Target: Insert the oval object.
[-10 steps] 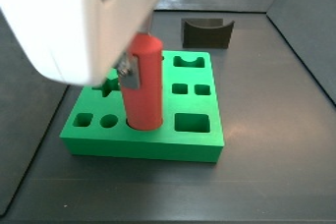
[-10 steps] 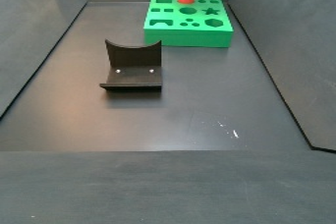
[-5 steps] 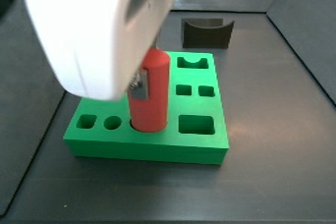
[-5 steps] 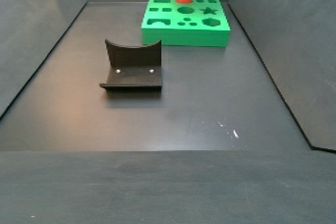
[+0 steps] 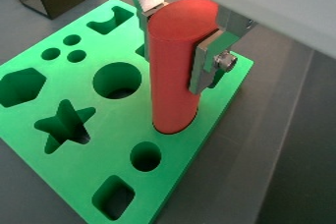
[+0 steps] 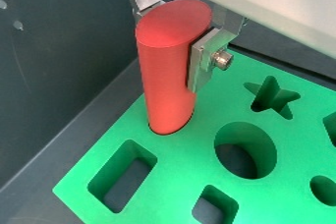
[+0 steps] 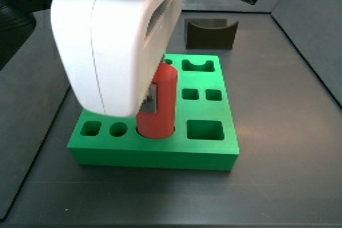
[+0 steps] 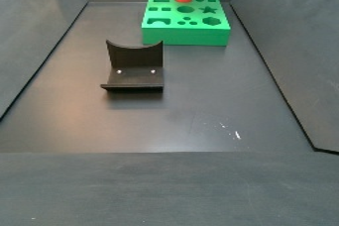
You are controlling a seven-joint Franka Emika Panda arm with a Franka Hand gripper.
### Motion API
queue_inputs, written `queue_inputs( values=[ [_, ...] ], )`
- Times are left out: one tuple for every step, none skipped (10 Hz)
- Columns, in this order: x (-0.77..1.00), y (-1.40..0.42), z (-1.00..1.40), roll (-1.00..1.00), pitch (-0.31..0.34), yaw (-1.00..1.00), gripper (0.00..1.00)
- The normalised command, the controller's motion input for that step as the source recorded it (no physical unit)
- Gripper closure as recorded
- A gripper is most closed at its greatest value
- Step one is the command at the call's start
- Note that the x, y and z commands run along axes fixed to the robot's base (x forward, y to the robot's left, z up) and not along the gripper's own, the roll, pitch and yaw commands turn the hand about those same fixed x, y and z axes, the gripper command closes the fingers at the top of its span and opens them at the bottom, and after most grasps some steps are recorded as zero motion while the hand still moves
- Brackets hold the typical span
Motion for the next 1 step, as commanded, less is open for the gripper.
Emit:
queue_inputs(
  values=[
    [0.0,0.0,0.0,0.0,0.0,0.0,1.0]
  ],
)
